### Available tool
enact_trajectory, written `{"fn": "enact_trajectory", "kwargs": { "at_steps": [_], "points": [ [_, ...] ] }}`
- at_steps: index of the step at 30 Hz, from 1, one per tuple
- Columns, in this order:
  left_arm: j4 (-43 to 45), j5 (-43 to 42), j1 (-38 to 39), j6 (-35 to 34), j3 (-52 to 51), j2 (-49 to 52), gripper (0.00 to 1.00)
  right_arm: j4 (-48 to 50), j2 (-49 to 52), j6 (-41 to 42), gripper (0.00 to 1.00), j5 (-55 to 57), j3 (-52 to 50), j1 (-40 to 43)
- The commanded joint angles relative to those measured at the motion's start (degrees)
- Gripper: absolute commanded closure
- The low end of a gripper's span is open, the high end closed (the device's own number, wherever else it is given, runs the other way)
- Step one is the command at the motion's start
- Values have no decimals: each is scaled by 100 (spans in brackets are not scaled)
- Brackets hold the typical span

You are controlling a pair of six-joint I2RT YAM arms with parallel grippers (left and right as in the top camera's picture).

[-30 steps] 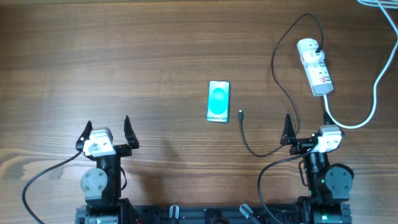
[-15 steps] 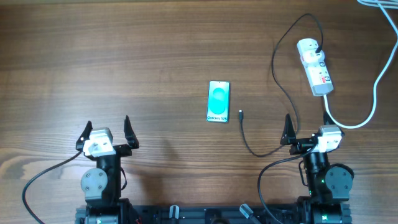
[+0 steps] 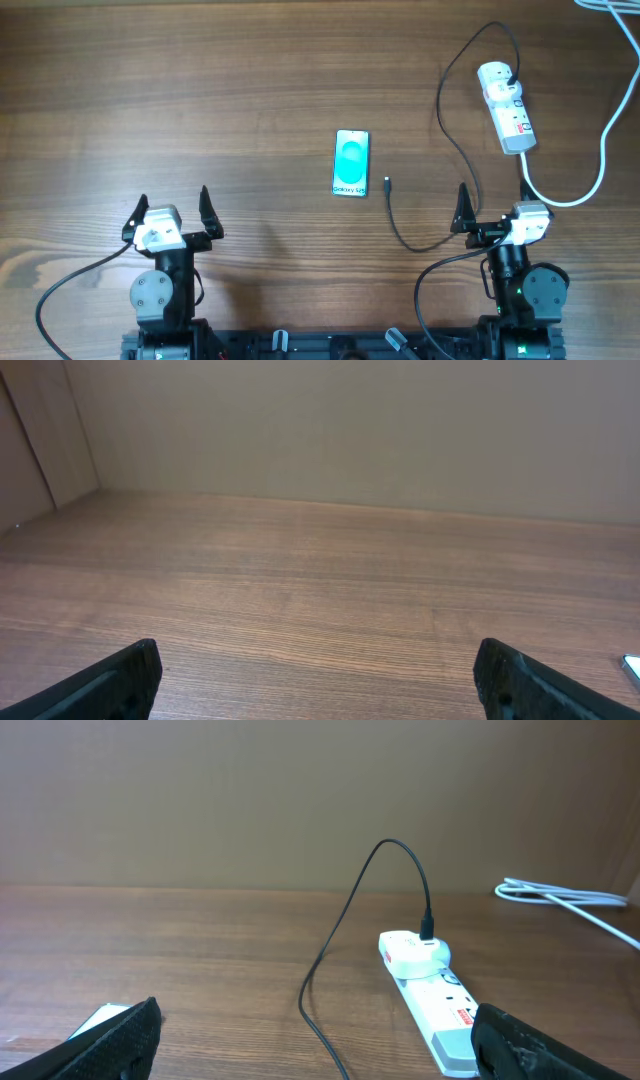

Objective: Plug charger to phone and switch on socket

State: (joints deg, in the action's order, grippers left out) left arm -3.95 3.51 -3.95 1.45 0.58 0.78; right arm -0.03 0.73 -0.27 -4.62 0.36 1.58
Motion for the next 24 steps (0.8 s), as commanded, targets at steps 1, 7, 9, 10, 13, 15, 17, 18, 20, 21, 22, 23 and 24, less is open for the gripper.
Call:
{"fn": "enact_trajectory", "kwargs": {
  "at_steps": [1,7,9,10,13,15,17,18,20,21,22,23,24],
  "points": [
    [-13,-68,-46,114,-24,-61,0,11,-20,31,0,79,-7,-28],
    [-13,-68,-46,111,-24,-61,0,11,-20,31,0,79,-7,-28],
    [-13,-68,-46,114,-24,-61,0,11,-20,31,0,79,-7,-28],
    [-13,-68,-46,114,-24,-61,0,11,-20,28,0,79,-7,-28],
    [31,190,-46,328,-24,-61,0,11,-20,28,0,79,-7,-28],
    [33,-321,-37,-63,-24,-61,0,11,-20,31,0,79,-7,-28],
    [173,-2380,-33,-990,-24,-61,0,11,-20,31,0,79,-7,-28],
    [369,-3213,-35,-1172,-24,-61,0,11,-20,31,0,79,-7,-28],
    [922,-4177,-35,-1187,-24,-61,0,11,-20,28,0,79,-7,-28],
    [1456,-4601,-35,-1250,-24,-61,0,11,-20,31,0,79,-7,-28],
    [1982,-4900,-35,-1263,-24,-61,0,11,-20,28,0,79,-7,-28],
    [2756,-5163,-35,-1270,-24,-61,0,11,-20,31,0,79,-7,-28],
    [3467,-5233,-33,-1364,-24,-61,0,11,-20,31,0,79,-7,-28]
  ]
}}
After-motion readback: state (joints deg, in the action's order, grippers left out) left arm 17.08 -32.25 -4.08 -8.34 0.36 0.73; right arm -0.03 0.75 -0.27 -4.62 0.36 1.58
